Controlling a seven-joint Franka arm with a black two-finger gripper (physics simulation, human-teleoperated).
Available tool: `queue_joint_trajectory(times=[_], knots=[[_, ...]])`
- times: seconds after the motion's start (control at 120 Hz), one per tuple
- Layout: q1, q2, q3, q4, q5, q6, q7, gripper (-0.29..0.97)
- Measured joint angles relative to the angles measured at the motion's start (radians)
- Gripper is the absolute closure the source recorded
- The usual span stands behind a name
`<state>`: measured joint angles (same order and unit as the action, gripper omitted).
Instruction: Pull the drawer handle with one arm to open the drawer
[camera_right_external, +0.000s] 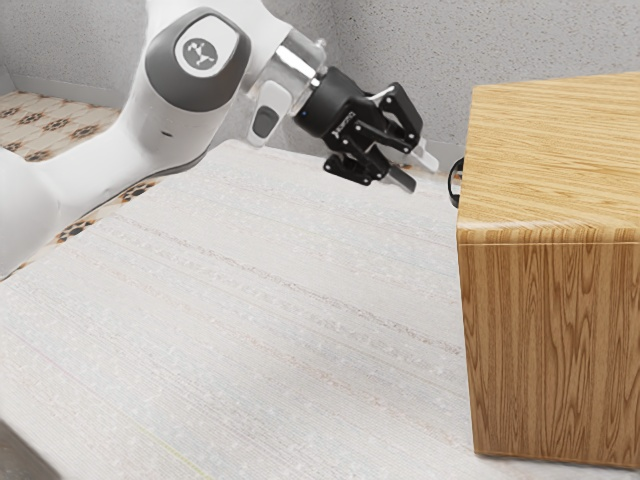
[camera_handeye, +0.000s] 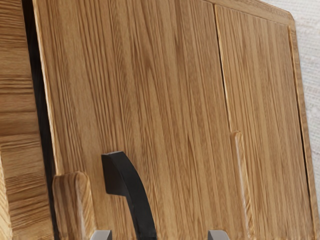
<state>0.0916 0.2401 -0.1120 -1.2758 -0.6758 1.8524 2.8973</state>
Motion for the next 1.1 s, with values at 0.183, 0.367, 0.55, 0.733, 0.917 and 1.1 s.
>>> queue_joint_trajectory(times=[0.183,0.367,0.55,0.733,0.917,1.1], knots=[[0.006,0.04,-0.001,0.028,-0.014,-0.001,0.0,0.5],[0.012,0.051,-0.014,0.03,-0.035,-0.001,0.0,0.5],[0.011,0.076,-0.042,0.05,-0.051,-0.001,0.0,0.5],[0.015,0.077,-0.043,0.051,-0.051,-0.001,0.0,0.62],[0.011,0.074,-0.041,0.046,-0.042,-0.001,0.0,0.74],[0.005,0.07,-0.042,0.042,-0.031,0.0,0.0,0.79]])
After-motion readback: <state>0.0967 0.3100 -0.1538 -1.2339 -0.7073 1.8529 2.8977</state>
